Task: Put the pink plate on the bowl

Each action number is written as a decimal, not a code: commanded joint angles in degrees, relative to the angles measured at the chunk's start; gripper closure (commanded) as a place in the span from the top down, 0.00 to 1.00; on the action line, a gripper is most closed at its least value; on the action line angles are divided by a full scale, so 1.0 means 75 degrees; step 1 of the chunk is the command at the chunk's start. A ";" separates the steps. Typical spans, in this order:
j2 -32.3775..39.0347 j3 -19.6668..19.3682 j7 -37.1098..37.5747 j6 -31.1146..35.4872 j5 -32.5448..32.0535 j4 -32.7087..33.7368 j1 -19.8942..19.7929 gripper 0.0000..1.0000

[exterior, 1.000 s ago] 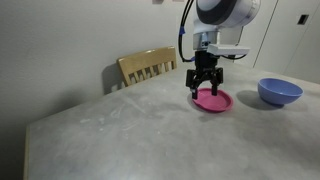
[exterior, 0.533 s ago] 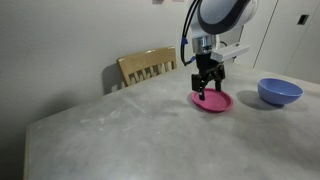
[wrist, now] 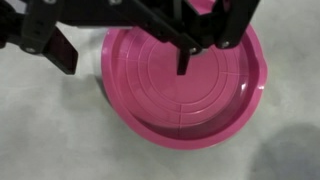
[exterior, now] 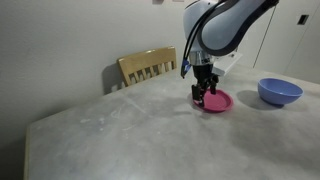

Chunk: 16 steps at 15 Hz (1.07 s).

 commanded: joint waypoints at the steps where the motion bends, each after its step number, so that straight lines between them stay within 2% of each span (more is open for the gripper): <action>1: 0.0650 0.0117 -0.0618 0.0514 0.0162 0.0259 -0.0367 1.00; 4: 0.0883 0.0146 -0.0943 0.0709 0.0289 0.0359 -0.0530 1.00; 14: 0.0779 0.0116 -0.0890 0.0676 0.0333 0.0575 -0.0517 1.00; 15: 0.0843 0.0131 -0.0905 0.0658 0.0363 0.0633 -0.0538 0.96; 16: 0.0884 0.0148 -0.0890 0.0620 0.0420 0.0676 -0.0561 0.72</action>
